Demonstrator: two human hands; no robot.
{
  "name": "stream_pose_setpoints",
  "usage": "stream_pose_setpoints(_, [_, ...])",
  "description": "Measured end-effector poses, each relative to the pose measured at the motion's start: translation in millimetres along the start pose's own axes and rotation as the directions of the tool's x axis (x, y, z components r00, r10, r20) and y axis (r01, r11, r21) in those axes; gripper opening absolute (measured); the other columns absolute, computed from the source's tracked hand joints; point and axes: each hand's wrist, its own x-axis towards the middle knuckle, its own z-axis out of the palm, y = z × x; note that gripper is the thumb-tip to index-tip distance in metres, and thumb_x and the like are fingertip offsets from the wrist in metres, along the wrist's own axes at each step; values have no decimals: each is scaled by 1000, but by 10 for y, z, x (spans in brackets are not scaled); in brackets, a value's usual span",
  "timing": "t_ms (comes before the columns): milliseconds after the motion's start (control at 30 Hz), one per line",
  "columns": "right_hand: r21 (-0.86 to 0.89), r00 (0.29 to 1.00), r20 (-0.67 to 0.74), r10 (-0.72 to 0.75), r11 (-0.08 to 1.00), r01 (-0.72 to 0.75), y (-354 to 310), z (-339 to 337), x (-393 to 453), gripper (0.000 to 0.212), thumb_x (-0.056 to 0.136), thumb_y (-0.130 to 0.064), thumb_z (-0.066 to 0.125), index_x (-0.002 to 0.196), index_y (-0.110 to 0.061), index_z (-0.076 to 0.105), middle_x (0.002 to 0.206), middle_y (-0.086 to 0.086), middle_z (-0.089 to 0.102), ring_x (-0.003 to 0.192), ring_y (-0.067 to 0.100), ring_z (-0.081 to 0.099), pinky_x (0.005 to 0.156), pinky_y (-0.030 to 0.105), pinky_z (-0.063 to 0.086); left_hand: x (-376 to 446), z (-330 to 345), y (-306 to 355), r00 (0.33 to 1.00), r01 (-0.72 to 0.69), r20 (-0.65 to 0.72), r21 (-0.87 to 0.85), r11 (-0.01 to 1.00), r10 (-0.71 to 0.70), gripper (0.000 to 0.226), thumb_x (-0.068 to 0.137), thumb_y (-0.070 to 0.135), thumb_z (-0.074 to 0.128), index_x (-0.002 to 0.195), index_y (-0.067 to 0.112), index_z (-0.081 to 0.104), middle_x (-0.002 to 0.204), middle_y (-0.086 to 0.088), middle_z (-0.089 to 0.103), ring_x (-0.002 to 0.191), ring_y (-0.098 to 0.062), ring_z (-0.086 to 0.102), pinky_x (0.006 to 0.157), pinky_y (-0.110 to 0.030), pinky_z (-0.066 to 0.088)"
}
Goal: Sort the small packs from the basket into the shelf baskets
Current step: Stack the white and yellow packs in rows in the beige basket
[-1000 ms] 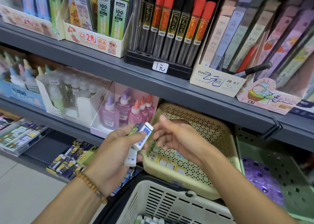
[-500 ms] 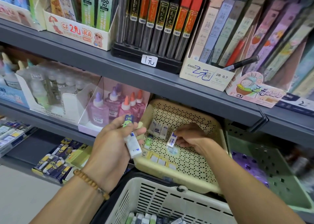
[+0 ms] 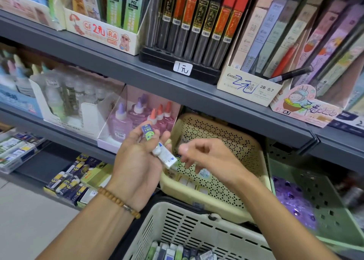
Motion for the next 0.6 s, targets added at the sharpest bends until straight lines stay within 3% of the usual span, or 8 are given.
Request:
stream_pose_setpoints(67, [44, 993, 110, -43, 998, 39, -70, 95, -62, 15, 84, -31, 75, 85, -16, 75, 78, 8, 71, 64, 12, 64, 57, 22, 50, -10, 24, -22, 1000, 0, 18, -9, 1000, 1, 27, 93, -9, 42, 106, 12, 55, 92, -4, 55, 95, -23, 64, 92, -39, 50])
stream_pose_setpoints(167, [242, 982, 191, -4, 969, -43, -33, 89, -77, 4, 89, -6, 67, 93, -6, 66, 83, 14, 72, 61, 16, 66, 52, 21, 51, -35, 37, -50, 999, 8, 33, 73, 997, -11, 19, 96, -3, 43, 108, 5, 56, 95, -7, 64, 107, -25, 65, 86, -35, 54])
stream_pose_setpoints(267, [405, 993, 77, 91, 907, -115, 135, -147, -37, 6, 89, -5, 66, 91, -5, 71, 82, 16, 71, 58, 17, 66, 52, 21, 54, -56, -9, -28, 998, -40, -30, 276, 960, 50, 16, 96, 4, 50, 106, 2, 63, 100, -9, 73, 103, -21, 69, 90, -32, 53])
stream_pose_setpoints(333, [333, 979, -104, 175, 934, -132, 318, -354, 45, 10, 88, -9, 68, 85, -11, 77, 73, 10, 68, 53, 14, 59, 47, 21, 49, -78, -31, 8, 997, -42, -49, 380, 924, 66, 13, 94, 7, 56, 100, 7, 67, 98, -7, 75, 95, -17, 71, 86, -30, 55])
stream_pose_setpoints(400, [132, 942, -219, 253, 965, -228, 519, -525, 147, 9, 87, -12, 69, 84, -12, 77, 65, 4, 63, 49, 11, 53, 44, 20, 44, -94, -39, 29, 996, -36, -58, 418, 908, 67, 10, 91, 6, 60, 89, 10, 69, 87, -4, 76, 89, -17, 73, 78, -27, 57])
stream_pose_setpoints(500, [-86, 894, -232, 382, 908, -411, 755, -635, 320, 11, 88, -15, 67, 80, -9, 72, 62, 2, 62, 47, 8, 54, 47, 22, 47, -100, -29, 48, 994, -39, -81, 407, 913, 79, 15, 86, 5, 65, 77, 17, 68, 74, 0, 75, 79, -16, 73, 67, -21, 59])
stream_pose_setpoints(600, [-106, 891, -222, 396, 899, -425, 851, -606, 477, 8, 90, -14, 69, 93, -8, 65, 73, 8, 70, 58, 14, 67, 64, 31, 60, -98, -41, 58, 997, -12, -62, 426, 905, 42, 12, 85, 8, 66, 96, 10, 69, 88, -10, 74, 75, -15, 73, 64, -21, 58])
